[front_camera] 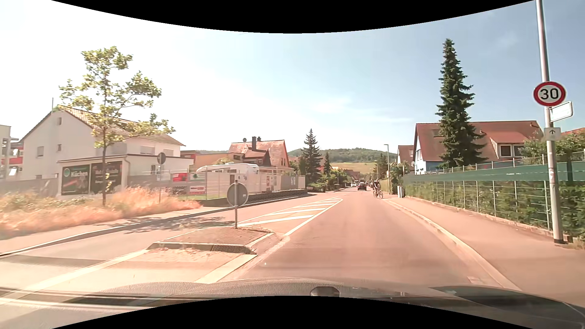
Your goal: Follow the waypoints while adhering to traffic rules and regulations
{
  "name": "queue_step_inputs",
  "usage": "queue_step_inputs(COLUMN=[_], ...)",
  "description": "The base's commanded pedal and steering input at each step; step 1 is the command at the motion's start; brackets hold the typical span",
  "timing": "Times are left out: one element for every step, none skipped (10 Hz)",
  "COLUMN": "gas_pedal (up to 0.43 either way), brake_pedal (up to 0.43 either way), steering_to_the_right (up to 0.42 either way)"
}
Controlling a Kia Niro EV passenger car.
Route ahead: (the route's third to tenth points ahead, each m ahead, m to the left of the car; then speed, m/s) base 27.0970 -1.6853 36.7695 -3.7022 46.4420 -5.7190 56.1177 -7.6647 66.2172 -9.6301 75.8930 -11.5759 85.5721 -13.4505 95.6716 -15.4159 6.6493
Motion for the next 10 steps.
queue_step_inputs(gas_pedal=[0.169,0.157,0.157,0.157,0.157,0.157,0.157,0.15,0.118,0.11], brake_pedal=[0.0,0.0,0.0,0.0,0.0,0.0,0.0,0.0,0.0,0.0], steering_to_the_right=[0.193,0.191,0.187,0.181,0.166,0.144,0.118,0.087,0.06,0.041])
